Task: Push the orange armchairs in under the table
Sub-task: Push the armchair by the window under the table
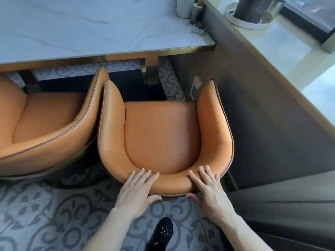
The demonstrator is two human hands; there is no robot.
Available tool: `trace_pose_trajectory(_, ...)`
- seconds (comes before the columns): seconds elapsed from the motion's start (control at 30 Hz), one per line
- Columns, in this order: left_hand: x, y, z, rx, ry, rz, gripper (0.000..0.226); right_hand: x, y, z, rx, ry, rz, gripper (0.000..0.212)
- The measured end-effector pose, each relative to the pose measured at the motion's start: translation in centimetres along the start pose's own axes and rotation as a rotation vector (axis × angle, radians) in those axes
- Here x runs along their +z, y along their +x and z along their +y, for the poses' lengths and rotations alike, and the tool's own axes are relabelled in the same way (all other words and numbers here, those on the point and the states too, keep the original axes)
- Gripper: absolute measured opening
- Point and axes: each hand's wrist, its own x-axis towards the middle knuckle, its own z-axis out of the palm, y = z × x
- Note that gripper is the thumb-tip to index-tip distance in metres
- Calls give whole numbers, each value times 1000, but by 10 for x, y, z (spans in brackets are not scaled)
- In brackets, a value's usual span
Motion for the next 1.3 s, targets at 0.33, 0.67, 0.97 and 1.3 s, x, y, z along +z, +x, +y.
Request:
trace_pose_trajectory(0.33,9,11,-14,32,44,-12,80,16,9,22,-34,81,59,66)
trace_pose_trajectory(0.67,-4,86,11,-11,-21,77,83,-26,82,80,-82,99,13,70)
trace_pose_trajectory(0.97,-19,154,33,-77,-55,104,85,-63,150,131,-129,81,-30,78)
trace_pose_trajectory(1.3,-44,219,15,-101,-42,124,87,-75,223,149,-176,87,19,71)
